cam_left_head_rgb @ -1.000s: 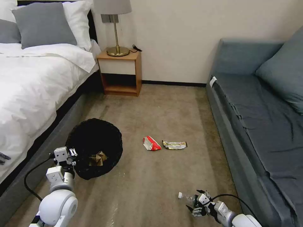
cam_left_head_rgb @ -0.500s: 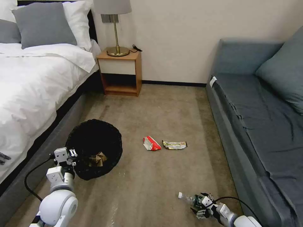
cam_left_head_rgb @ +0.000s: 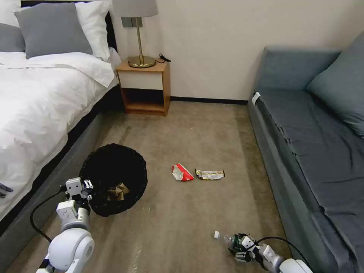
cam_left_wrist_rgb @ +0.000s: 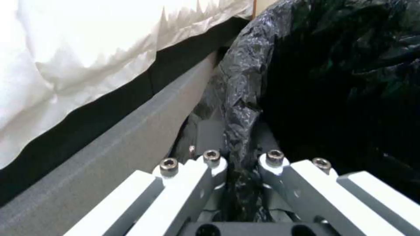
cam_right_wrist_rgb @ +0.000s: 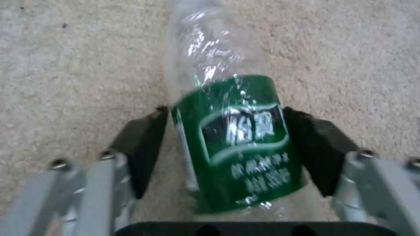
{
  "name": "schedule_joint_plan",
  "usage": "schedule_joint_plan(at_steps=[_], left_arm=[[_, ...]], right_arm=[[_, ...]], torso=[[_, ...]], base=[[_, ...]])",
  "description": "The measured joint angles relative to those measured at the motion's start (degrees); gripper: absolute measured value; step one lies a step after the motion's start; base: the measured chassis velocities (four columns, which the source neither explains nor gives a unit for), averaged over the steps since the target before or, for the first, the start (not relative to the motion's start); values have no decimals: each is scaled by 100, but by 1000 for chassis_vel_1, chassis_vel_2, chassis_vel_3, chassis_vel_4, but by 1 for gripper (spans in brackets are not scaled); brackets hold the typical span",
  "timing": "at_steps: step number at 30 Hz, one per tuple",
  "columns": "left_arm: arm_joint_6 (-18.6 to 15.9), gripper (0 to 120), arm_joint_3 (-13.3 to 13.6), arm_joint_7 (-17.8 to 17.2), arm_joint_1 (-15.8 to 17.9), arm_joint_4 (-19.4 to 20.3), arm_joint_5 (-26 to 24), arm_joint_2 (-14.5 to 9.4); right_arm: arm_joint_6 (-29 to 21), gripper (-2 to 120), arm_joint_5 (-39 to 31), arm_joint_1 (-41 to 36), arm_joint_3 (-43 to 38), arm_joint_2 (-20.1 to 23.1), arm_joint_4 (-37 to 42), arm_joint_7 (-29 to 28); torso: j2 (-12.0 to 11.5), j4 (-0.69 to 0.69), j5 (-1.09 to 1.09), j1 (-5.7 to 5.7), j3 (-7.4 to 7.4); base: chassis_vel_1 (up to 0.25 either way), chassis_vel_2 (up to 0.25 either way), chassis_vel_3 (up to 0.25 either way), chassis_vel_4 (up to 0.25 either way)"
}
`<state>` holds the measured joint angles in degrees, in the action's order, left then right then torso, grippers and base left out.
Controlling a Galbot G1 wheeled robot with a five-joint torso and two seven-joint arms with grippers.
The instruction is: Pick up the trash bin, then pick up the garbage on the floor and place it into the trash bin.
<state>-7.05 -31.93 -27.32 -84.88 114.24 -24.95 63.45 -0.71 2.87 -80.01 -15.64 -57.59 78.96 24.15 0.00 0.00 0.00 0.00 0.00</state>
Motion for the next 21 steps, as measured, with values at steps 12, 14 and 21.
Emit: schedule_joint_plan(at_steps=[12, 14, 21], left_arm=[[1, 3, 50, -22, -8, 21, 6, -16], [2, 3, 49, -23, -11, 22, 6, -19], [18, 3, 47, -23, -25, 20, 6, -19]], right_arm=[[23, 24, 2, 50, -15, -36, -1, 51], [29, 22, 13, 47, -22, -42, -1, 51], [74, 17, 87, 37, -66, -181, -20, 74]], torso=[[0, 0, 0, 0, 0], [0, 0, 0, 0, 0], [0, -1, 0, 0, 0]], base=[[0, 0, 0, 0], [0, 0, 0, 0], [0, 0, 0, 0]])
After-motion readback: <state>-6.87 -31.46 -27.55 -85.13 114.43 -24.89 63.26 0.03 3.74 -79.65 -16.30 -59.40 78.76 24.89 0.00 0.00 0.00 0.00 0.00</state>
